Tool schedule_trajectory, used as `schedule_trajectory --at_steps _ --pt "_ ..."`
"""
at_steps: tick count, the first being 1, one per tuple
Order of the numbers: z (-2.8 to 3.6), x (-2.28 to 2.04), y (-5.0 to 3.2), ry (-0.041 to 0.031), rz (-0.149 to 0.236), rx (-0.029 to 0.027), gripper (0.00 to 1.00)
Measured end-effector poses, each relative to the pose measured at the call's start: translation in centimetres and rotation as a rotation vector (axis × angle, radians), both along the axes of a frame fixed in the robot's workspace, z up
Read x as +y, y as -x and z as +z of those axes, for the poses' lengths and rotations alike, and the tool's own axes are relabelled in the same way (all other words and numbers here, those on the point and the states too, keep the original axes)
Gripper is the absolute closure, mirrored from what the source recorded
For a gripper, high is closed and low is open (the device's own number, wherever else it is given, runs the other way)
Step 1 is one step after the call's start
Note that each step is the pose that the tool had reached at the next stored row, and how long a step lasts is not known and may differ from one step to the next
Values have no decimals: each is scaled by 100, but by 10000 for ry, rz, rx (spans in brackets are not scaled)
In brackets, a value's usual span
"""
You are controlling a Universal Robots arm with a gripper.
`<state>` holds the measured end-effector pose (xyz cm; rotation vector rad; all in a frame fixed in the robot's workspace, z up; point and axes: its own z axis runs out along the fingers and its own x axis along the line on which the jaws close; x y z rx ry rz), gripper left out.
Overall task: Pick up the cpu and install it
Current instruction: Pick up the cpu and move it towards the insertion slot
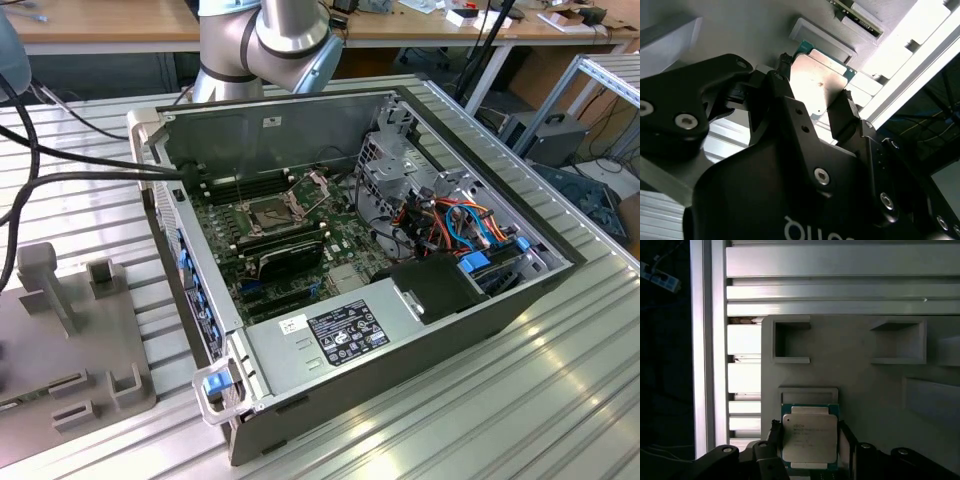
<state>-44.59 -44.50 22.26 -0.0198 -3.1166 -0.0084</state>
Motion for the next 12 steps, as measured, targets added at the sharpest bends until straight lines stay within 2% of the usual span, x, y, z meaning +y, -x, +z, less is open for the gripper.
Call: schedule_trajectory --at_steps 6,12 --pt "-114 0 0 -1 0 -2 45" --pt "-138 1 -1 -3 0 -4 45"
